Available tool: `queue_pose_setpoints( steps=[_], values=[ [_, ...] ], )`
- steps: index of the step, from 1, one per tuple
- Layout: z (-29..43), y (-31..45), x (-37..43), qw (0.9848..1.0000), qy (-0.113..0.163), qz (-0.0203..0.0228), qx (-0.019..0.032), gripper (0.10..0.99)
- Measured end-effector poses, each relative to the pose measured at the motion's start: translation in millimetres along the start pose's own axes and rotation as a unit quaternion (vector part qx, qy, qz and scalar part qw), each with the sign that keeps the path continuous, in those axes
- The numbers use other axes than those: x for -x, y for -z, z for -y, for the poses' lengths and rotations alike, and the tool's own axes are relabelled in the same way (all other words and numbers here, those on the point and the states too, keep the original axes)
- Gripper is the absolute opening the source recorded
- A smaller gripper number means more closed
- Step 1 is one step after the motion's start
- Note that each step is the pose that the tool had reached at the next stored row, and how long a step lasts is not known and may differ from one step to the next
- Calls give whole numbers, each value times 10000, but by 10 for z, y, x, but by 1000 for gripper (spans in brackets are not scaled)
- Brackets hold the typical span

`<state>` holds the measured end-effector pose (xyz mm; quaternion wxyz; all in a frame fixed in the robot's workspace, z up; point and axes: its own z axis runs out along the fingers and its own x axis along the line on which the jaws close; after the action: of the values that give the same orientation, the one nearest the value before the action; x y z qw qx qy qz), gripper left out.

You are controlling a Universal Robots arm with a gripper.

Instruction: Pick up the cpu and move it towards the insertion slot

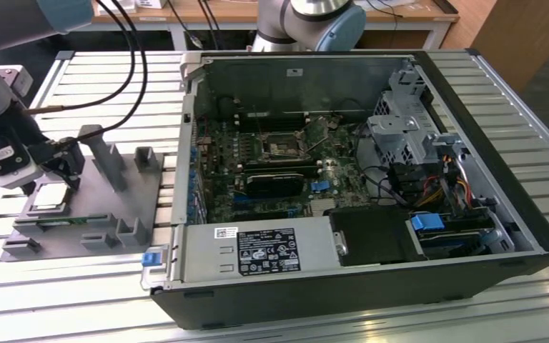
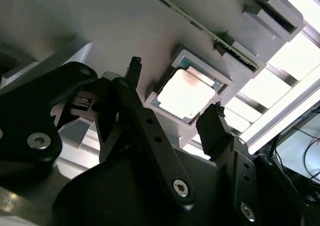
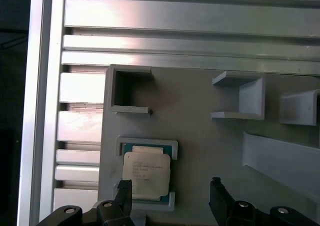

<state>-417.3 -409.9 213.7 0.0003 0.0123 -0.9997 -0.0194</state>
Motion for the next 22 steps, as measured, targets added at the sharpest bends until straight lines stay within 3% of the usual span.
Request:
queue_pose_setpoints(
  steps=[22],
  values=[
    [1, -76, -78, 10000, 0, 0, 0, 722]
  ],
)
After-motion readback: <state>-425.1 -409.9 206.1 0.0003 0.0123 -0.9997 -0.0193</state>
